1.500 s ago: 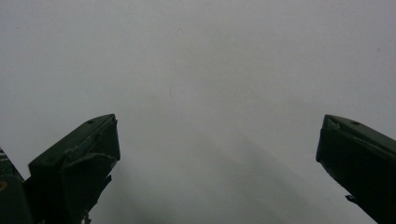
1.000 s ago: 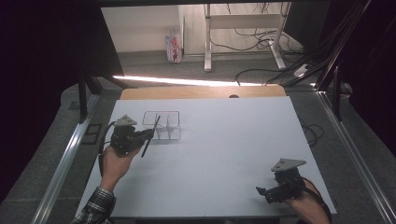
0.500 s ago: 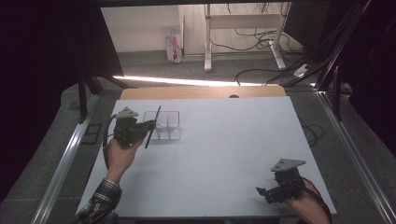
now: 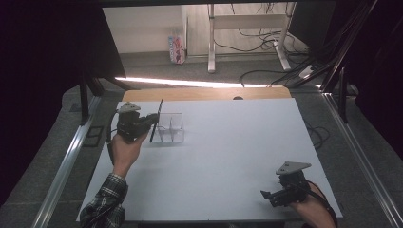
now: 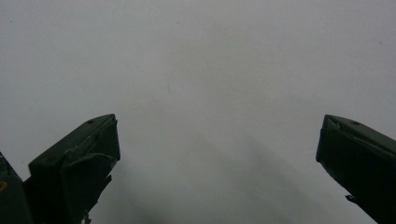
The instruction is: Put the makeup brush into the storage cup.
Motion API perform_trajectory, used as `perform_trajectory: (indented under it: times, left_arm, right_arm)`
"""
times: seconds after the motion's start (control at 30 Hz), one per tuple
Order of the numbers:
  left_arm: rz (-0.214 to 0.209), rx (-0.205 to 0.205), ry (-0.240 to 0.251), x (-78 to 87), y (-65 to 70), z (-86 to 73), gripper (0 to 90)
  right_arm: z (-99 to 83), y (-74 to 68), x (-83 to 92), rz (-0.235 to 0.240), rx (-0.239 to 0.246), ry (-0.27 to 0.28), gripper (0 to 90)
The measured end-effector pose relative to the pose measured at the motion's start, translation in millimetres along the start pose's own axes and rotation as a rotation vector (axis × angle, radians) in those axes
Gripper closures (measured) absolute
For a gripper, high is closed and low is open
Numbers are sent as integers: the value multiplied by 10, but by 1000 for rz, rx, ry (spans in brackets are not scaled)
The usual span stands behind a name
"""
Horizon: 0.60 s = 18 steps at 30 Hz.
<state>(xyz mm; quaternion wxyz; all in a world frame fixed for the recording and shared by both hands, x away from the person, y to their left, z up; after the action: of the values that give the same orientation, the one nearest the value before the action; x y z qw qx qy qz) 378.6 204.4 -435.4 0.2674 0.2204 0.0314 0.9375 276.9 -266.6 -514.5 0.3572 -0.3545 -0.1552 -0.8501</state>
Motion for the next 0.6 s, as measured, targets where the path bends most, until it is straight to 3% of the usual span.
perform_trajectory:
  times: [0.6]
  left_arm:
    - [37,-3,46,-123,-54,162,839]
  right_arm:
    - [1,-1,1,-1,1,1,0]
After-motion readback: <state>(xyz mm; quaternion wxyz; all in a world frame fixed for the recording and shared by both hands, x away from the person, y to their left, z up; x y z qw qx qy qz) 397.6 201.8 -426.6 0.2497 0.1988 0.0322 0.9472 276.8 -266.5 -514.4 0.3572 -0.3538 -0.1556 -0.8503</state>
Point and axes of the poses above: each handheld gripper's, and its own axes: x roughly backward along the jaws, z roughly out of its top, y roughly to its right, the point moved 3 cm from there along -x, roughly forward along the jaws, and after that the axes turned 8 degrees about y, right-handed, at the moved point
